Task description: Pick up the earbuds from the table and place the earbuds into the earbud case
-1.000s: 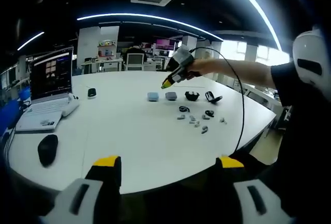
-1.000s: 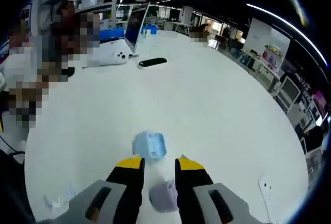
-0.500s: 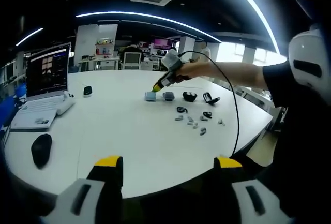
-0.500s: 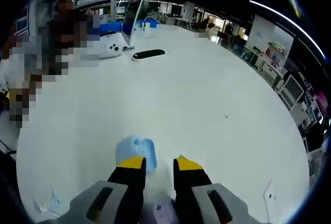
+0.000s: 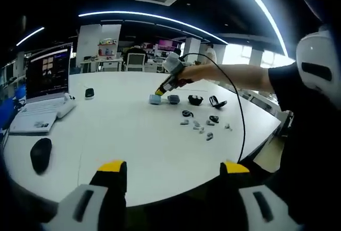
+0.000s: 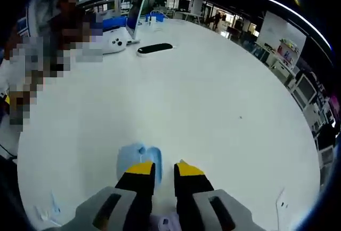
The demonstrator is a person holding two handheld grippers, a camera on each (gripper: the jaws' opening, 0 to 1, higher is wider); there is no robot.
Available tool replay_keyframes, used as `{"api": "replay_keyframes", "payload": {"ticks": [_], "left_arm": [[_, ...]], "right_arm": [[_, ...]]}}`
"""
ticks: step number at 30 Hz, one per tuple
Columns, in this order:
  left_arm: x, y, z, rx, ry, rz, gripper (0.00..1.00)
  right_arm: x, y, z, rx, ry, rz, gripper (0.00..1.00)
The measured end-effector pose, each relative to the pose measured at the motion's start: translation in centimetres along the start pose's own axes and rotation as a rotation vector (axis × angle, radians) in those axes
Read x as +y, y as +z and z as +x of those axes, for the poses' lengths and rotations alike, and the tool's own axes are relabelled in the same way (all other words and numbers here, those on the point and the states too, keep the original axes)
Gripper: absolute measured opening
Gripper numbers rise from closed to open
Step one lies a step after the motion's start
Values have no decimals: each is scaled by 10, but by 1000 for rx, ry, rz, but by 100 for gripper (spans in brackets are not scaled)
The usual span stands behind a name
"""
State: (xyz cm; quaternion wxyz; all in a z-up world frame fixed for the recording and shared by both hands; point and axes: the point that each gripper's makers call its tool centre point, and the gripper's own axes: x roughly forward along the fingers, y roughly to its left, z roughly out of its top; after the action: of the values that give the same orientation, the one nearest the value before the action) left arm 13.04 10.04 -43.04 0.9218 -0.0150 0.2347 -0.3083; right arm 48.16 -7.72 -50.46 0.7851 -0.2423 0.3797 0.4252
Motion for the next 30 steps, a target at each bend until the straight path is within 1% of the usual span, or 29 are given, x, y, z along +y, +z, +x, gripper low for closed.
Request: {"api": "replay_keyframes", "payload": {"ticks": [2, 4, 5, 9, 14, 18, 22, 28, 30], "left_arm": [[1, -1, 0, 1, 1, -2, 72], [1, -1, 0, 1, 0, -2, 72], [1, -1, 0, 1, 0, -2, 72], [0, -1, 0, -1, 1, -2, 71], [-2, 0, -1, -4, 1, -1, 71], [-4, 0, -1, -5, -1, 1, 71], [-5, 1, -1, -9, -5, 1, 71], [-9, 4, -1, -15, -14, 10, 71], [-11, 4, 0, -15, -22, 9, 71]], "right_arm": [[2, -2, 1, 8, 7, 0, 9], [5, -5, 2, 15, 13, -9, 3], [6, -6, 2, 16, 16, -15, 2], [7, -7, 1, 14, 16, -10, 2], [9, -7, -1, 11, 3, -32, 1], [9, -7, -4, 20, -30, -55, 1], [12, -5, -8, 17, -42, -63, 1], [17, 0, -19, -3, -61, -86, 1], [21, 2, -27, -21, -69, -111, 1]]}}
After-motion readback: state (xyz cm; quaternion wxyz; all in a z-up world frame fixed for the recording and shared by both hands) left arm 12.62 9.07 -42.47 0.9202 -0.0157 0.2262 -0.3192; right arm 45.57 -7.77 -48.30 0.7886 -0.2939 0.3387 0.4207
